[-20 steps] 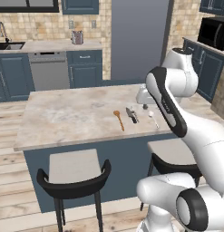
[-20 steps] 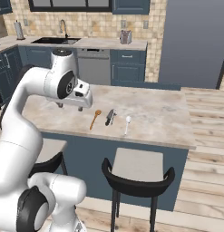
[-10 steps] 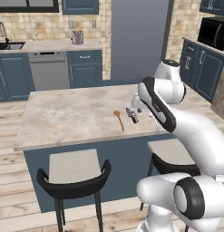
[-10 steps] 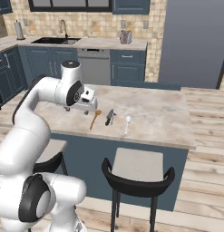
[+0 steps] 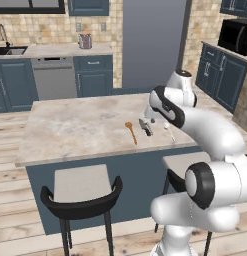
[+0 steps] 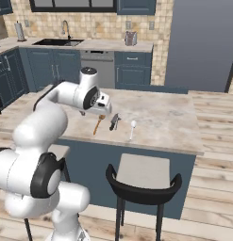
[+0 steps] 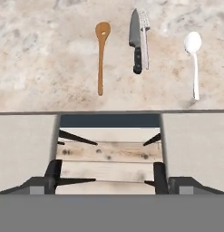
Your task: Pick up the metallic utensils from the counter and place them in the open drawer. Make sure not to pick up any wooden utensils.
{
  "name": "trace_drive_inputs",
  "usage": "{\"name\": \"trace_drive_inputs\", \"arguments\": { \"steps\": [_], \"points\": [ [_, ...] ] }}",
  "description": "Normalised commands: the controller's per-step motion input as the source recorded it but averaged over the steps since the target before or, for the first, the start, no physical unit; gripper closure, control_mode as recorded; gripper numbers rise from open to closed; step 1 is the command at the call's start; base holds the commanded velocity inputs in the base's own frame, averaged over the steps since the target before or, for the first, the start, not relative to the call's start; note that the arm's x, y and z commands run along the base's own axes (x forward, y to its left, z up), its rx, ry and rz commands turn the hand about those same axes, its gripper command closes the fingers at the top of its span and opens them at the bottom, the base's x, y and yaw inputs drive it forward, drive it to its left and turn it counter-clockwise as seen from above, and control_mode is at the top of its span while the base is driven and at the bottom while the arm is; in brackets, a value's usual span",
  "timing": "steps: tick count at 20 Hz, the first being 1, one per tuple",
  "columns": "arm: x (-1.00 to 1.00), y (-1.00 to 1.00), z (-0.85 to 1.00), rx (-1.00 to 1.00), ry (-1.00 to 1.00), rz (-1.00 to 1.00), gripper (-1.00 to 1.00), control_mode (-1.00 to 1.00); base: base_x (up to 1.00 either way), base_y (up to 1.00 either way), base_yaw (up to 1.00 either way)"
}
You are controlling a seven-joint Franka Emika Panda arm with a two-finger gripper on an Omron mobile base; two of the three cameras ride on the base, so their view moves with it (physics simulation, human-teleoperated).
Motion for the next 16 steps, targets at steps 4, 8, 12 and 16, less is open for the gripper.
{"name": "trace_drive_inputs", "arguments": {
  "steps": [4, 8, 12, 16],
  "points": [
    [0.45, -0.11, -0.38, 0.00, 0.00, 0.00, -1.00, -1.00, 0.00, 0.00, 0.00],
    [0.27, -0.11, -0.36, -0.03, -0.03, -0.02, -1.00, -1.00, 0.00, 0.00, 0.00],
    [0.31, -0.02, -0.26, -0.06, -0.02, -0.08, -1.00, -1.00, 0.00, 0.00, 0.00],
    [0.36, 0.00, -0.19, -0.07, 0.00, -0.09, -1.00, -1.00, 0.00, 0.00, 0.00]
  ]
}}
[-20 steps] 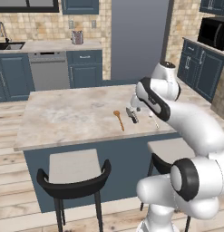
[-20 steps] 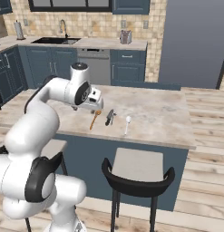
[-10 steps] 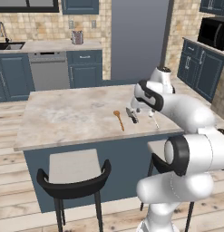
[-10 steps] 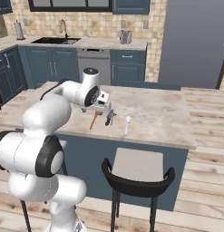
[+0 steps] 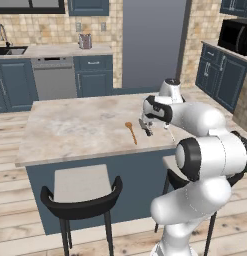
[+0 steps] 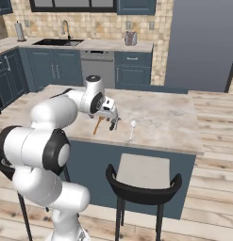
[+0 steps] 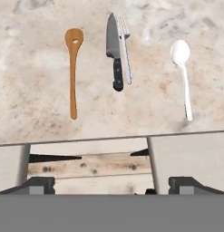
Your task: Pick up the metallic utensils from the counter and place them in the open drawer. Make sure not to pick up any wooden utensils.
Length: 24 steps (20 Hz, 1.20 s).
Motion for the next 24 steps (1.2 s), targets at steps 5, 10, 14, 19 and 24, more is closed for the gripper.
{"name": "trace_drive_inputs", "arguments": {
  "steps": [5, 10, 14, 19, 24],
  "points": [
    [0.37, 0.00, -0.02, -0.01, -0.03, -0.03, -1.00, -1.00, 0.00, 0.00, 0.00],
    [0.38, 0.00, -0.09, 0.00, -0.07, 0.00, -1.00, -1.00, 0.00, 0.00, 0.00],
    [0.34, 0.00, -0.13, -0.01, -0.04, 0.00, -1.00, -1.00, 0.00, 0.00, 0.00],
    [0.35, 0.00, -0.13, 0.00, -0.01, 0.00, -1.00, -1.00, 0.00, 0.00, 0.00],
    [0.37, -0.01, -0.13, 0.00, 0.00, 0.00, -1.00, -1.00, 0.00, 0.00, 0.00]
  ]
}}
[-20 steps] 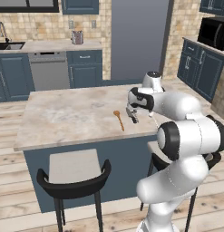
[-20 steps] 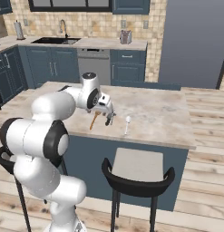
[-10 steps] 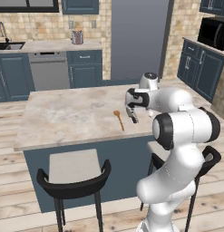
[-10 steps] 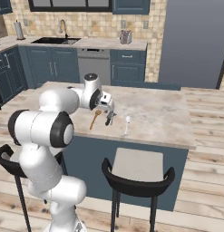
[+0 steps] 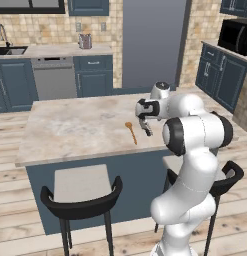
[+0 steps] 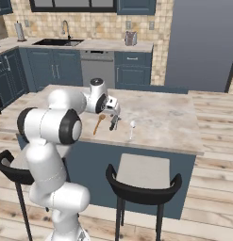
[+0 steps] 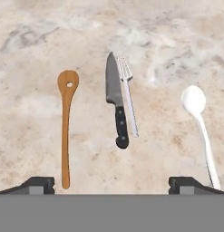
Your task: Pick up the metallic utensils from the counter and place them in the open drawer. Make sure not to pick up any wooden utensils.
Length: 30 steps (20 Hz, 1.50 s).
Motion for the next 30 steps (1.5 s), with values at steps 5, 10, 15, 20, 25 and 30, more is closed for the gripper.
{"name": "trace_drive_inputs", "arguments": {
  "steps": [5, 10, 15, 20, 25, 30],
  "points": [
    [0.28, -0.03, -0.04, 0.00, 0.00, 0.00, -1.00, -1.00, 0.00, 0.00, 0.00],
    [0.16, -0.09, -0.01, 0.00, 0.00, 0.00, -1.00, -1.00, 0.00, 0.00, 0.00],
    [0.35, -0.05, -0.07, 0.00, 0.00, 0.00, -1.00, -1.00, 0.00, 0.00, 0.00],
    [0.38, -0.01, -0.06, 0.00, 0.00, 0.00, -1.00, -1.00, 0.00, 0.00, 0.00],
    [0.35, -0.01, -0.07, 0.00, 0.00, 0.00, -1.00, -1.00, 0.00, 0.00, 0.00],
    [0.26, -0.06, -0.12, 0.00, 0.00, 0.00, -1.00, -1.00, 0.00, 0.00, 0.00]
  ]
}}
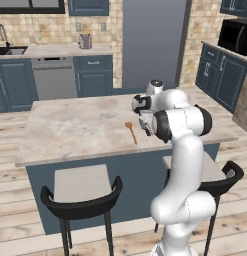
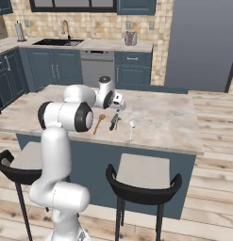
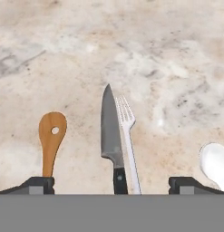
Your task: Pick up the metallic utensils from the counter and place them in the open drawer. Make sure not to pick up any wooden utensils.
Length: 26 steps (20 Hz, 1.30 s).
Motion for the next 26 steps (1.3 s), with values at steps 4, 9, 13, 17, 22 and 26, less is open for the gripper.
{"name": "trace_drive_inputs", "arguments": {
  "steps": [4, 9, 13, 17, 22, 26],
  "points": [
    [0.16, -0.09, -0.18, 0.00, 0.00, 0.00, -1.00, -1.00, 0.00, 0.00, 0.00],
    [0.17, -0.01, -0.27, 0.00, 0.00, 0.00, -1.00, -1.00, 0.00, 0.00, 0.00],
    [0.31, 0.00, -0.28, 0.00, 0.01, 0.00, -1.00, -1.00, 0.00, 0.00, 0.00],
    [0.03, -0.15, -0.16, 0.00, 0.01, 0.00, -1.00, -1.00, 0.00, 0.00, 0.00],
    [-0.09, -0.07, -0.25, 0.00, 0.11, 0.00, -1.00, -1.00, 0.00, 0.00, 0.00],
    [0.00, 0.00, -0.29, 0.00, 0.15, 0.00, -1.00, -1.00, 0.00, 0.00, 0.00]
  ]
}}
